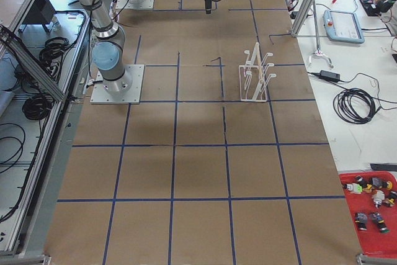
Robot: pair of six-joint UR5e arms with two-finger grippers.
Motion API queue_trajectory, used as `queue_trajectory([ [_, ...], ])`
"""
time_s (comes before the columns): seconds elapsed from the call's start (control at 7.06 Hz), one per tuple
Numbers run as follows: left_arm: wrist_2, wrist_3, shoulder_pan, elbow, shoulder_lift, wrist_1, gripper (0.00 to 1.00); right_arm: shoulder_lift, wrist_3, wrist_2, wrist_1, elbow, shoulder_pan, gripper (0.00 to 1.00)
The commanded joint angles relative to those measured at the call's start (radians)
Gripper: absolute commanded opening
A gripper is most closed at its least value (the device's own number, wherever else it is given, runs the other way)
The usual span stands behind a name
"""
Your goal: Transfer IKEA cup to right arm and place on rack
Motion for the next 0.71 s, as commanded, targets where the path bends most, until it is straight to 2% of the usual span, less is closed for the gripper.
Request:
queue_trajectory([
  [0.0, 0.0, 0.111, 0.099, 0.002, -0.001, 0.003, 1.0, -0.002, 0.0, 0.0, 0.001, 0.0, 0.0, 1.0],
  [0.28, -0.005, 0.281, 0.28, 0.007, -0.011, 0.001, 1.0, -0.002, 0.0, 0.0, 0.001, 0.0, 0.0, 1.0],
  [0.57, 0.003, 0.435, 0.375, -0.011, -0.024, 0.045, 1.0, 0.0, 0.0, 0.0, 0.001, 0.0, 0.0, 1.0],
])
